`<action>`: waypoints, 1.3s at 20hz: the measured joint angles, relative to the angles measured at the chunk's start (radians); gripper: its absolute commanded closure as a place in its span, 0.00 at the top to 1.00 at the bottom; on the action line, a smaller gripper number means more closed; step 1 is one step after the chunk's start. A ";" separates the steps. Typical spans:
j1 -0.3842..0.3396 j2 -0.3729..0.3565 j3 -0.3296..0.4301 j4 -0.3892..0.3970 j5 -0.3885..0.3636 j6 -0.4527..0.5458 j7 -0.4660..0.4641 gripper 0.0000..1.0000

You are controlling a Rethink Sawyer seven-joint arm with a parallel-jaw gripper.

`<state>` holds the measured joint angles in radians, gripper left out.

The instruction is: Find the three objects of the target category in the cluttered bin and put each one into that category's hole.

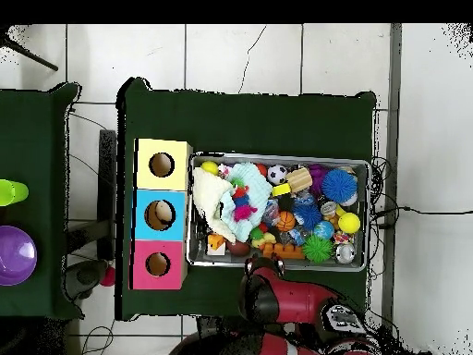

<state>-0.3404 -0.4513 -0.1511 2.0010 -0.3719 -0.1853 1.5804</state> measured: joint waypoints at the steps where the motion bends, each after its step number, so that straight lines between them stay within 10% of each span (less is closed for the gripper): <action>1: 0.000 0.000 0.000 0.000 0.000 -0.002 0.000 1.00; 26: 0.023 0.007 -0.027 -0.009 0.000 -0.003 0.000 1.00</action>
<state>-0.3176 -0.4446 -0.1781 1.9920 -0.3714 -0.1881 1.5804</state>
